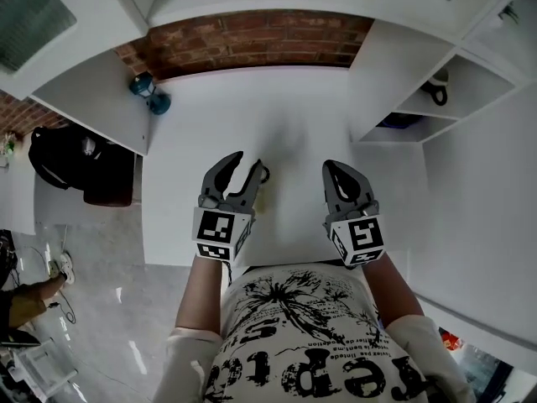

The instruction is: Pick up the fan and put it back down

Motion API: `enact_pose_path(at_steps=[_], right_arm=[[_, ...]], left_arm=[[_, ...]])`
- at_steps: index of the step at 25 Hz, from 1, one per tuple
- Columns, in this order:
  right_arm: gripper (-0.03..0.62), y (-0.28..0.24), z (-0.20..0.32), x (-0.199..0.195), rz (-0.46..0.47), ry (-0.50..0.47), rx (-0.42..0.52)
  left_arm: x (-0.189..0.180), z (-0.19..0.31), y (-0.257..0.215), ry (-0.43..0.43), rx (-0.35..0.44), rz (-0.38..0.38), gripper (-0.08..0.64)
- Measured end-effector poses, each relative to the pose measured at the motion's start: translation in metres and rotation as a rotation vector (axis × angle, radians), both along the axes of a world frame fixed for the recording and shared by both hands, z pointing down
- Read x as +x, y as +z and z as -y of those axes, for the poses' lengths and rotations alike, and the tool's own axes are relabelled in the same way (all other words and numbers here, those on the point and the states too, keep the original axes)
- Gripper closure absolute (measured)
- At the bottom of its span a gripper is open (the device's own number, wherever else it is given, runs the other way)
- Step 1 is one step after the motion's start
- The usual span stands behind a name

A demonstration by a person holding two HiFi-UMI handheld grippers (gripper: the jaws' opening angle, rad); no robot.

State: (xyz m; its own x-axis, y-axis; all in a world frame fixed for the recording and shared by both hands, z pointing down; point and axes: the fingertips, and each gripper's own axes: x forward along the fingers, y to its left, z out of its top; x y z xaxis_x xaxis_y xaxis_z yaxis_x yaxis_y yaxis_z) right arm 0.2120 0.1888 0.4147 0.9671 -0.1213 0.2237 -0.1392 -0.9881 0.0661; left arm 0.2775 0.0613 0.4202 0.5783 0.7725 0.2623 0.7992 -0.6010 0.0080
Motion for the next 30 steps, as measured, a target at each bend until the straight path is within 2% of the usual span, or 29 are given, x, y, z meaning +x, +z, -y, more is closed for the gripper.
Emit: enact_pose_path(at_steps=[4,8,13,18,21,28,30], right_arm=[[0.577,-0.025,0.007,-0.009,-0.068,-0.018,0.002],[0.577,-0.048,0.013,-0.02,-0.123,-0.033,0.006],[0.577,-0.067,0.024,-0.034,-0.181,-0.079,0.004],[0.578,-0.071,0.033,-0.044,-0.202,-0.119,0.012],[0.578,-0.073,0.037,-0.046,-0.202,-0.127,-0.001],[0.58,-0.071,0.046,-0.052,-0.186,-0.134,-0.003],[0.58,-0.07,0.047,-0.053,-0.182,-0.14,-0.006]], left_arm=[[-0.013,0.02,-0.04,-0.014,-0.072,-0.064,0.512],[-0.024,0.037,-0.066,-0.02,-0.131,-0.107,0.545],[-0.046,0.051,-0.076,0.028,-0.148,-0.107,0.546],[-0.06,0.05,-0.084,0.081,-0.142,-0.143,0.546],[-0.062,0.05,-0.087,0.07,-0.141,-0.158,0.546],[-0.067,0.056,-0.083,0.047,-0.129,-0.125,0.546],[-0.068,0.056,-0.085,0.043,-0.15,-0.137,0.546]])
